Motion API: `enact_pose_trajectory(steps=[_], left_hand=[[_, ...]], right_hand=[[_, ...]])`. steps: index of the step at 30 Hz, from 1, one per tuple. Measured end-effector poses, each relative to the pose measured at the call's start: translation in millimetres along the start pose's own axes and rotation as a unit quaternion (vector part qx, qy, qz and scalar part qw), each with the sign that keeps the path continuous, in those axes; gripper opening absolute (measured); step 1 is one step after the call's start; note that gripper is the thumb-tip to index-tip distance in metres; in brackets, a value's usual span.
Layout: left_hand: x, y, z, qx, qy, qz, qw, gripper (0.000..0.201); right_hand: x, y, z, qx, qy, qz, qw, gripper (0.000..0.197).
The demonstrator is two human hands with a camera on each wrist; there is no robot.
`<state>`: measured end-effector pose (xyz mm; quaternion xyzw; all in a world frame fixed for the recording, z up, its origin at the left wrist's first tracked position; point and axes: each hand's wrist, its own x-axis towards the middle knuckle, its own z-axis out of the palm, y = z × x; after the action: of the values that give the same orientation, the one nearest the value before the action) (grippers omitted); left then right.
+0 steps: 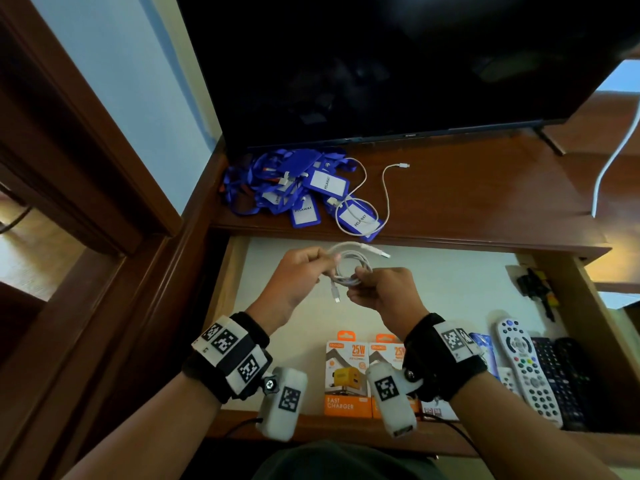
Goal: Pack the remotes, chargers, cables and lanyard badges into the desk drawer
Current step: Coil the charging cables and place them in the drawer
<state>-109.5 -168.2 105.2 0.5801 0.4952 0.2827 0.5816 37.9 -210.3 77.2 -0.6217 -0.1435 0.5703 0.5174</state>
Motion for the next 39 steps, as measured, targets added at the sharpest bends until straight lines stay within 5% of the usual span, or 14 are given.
enact_pose_trajectory(steps=[6, 10, 18, 27, 32, 39], left_hand=[[11.3, -3.4, -10.3, -0.067, 0.16, 0.004, 0.985, 0.015], [20.7, -18.7, -19.0, -0.058, 0.208, 0.008, 0.976, 0.013], [10.1, -27.1, -13.9, 0.124, 0.109, 0.025, 0.986, 0.014], [7.1, -22.0, -11.5, 0.081, 0.005, 0.056, 0.995, 0.028], [8.5, -14.8, -8.3, 0.065, 0.028, 0.077, 0.995, 0.035], [10.2, -13.7, 5.9, -0.083, 0.141, -0.012, 0.986, 0.02]], right_hand=[[-4.8, 4.2, -6.3, -0.032, -0.038, -0.039, 0.998, 0.019], [-10.9, 2.2, -8.1, -0.068, -0.082, -0.071, 0.992, 0.02], [-11.2, -13.2, -12.6, -0.001, -0.111, -0.093, 0.989, 0.023], [-12.7, -15.5, -12.4, 0.009, -0.117, -0.082, 0.99, 0.025], [-18.8, -13.6, -3.1, -0.059, -0.136, -0.05, 0.988, 0.026], [-20.4, -1.9, 7.4, -0.107, -0.114, -0.048, 0.987, 0.021]])
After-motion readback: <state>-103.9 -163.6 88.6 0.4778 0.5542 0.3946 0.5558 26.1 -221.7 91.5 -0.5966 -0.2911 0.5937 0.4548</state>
